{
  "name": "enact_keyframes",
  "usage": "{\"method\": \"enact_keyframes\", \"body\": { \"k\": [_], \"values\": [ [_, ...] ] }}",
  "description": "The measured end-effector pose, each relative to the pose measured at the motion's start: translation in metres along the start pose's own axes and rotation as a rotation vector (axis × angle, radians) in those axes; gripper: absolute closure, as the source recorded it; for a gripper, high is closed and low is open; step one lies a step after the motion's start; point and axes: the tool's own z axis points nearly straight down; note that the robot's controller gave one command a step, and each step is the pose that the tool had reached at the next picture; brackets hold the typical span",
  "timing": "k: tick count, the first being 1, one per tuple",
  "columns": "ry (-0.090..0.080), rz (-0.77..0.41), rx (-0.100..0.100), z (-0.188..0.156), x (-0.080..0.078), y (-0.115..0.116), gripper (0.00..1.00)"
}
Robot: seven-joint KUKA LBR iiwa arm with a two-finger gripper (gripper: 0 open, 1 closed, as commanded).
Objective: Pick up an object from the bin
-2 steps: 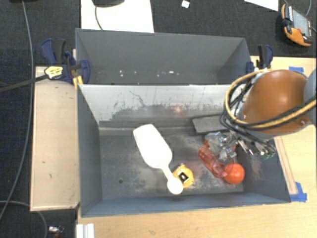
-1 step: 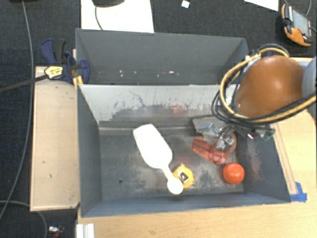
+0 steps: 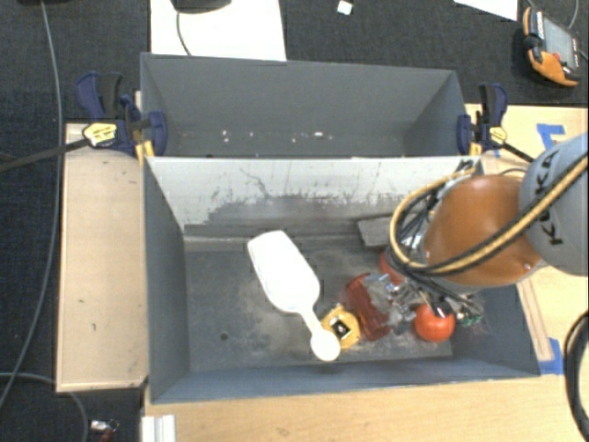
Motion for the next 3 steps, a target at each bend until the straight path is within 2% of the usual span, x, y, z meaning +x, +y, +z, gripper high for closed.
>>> {"method": "enact_keyframes", "body": {
  "k": [1,2,3],
  "values": [
    [-0.017,-0.117,0.008,-0.125,-0.022,-0.009,1.0],
    [0.002,-0.04,-0.003,-0.151,-0.013,-0.001,1.0],
    [-0.011,-0.16,0.006,-0.063,-0.018,-0.004,1.0]
  ]
}}
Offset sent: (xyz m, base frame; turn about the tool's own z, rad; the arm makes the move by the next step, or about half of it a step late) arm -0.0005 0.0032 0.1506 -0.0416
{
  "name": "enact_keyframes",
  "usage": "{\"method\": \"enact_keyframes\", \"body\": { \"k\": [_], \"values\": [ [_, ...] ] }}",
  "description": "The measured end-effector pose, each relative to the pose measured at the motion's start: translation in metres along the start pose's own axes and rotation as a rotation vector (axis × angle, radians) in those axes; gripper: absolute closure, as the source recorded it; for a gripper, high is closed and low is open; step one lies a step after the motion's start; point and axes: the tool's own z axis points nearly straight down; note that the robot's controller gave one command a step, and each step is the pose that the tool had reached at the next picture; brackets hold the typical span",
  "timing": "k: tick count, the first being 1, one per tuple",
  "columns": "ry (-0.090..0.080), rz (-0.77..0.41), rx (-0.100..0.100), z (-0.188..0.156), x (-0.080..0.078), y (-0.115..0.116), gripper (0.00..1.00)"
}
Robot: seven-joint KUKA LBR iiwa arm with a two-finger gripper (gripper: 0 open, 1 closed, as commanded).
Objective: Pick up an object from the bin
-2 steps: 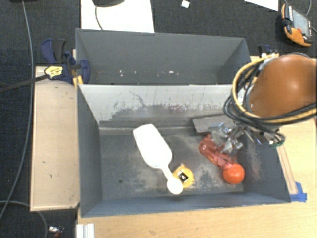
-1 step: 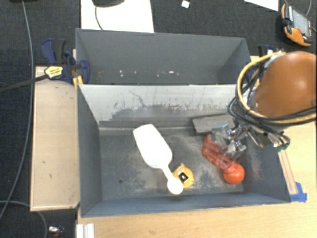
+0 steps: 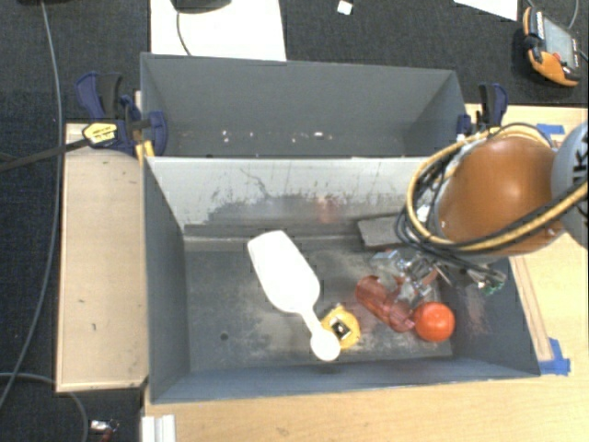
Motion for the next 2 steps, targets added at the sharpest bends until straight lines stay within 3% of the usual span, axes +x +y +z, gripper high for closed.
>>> {"method": "enact_keyframes", "body": {
  "k": [1,2],
  "values": [
    [0.004,-0.31,-0.006,-0.015,-0.013,0.018,1.0],
    [0.003,-0.072,-0.004,-0.059,-0.013,0.004,1.0]
  ]
}}
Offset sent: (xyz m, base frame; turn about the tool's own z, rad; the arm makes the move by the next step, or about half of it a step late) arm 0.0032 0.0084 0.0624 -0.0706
